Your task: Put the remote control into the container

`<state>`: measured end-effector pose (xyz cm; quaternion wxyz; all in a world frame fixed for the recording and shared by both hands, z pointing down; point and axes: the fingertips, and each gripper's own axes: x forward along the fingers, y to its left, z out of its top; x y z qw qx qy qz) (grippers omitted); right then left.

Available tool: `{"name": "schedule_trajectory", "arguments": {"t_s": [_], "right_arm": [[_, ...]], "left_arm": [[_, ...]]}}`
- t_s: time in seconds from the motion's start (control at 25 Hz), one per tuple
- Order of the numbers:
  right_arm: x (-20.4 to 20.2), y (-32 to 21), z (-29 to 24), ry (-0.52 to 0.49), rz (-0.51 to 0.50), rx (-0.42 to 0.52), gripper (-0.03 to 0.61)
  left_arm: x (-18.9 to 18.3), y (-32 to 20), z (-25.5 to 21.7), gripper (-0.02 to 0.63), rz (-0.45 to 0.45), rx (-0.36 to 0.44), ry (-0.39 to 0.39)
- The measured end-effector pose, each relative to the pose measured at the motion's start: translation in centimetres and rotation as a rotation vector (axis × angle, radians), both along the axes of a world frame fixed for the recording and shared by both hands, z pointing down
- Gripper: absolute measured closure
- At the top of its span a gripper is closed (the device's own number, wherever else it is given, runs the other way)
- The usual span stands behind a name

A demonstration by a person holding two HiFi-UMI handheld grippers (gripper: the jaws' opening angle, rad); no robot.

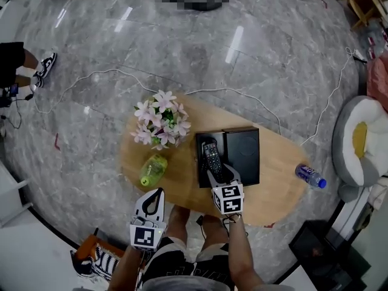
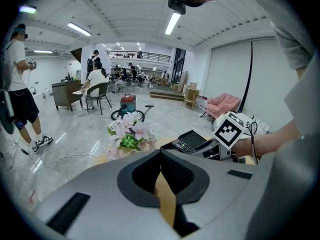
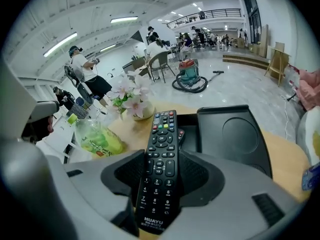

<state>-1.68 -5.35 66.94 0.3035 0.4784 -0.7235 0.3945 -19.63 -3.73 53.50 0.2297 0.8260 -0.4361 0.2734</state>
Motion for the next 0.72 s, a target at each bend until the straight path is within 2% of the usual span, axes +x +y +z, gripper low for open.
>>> {"name": "schedule_trajectory", "arguments": {"t_s": [0.36, 0.72], "right_arm": [[-0.7, -0.8, 3.3, 0.014, -0.011, -0.056, 0.357], [-0.9, -1.9, 4.9, 0.007, -0.010, -0.067, 0.357]], "left_arm": [[-1.7, 0.0, 1.2, 0.606, -0.030, -0.025, -0.025], [-2.3, 0.2, 2.2, 0.606, -0.069, -0.038, -0.026]]}}
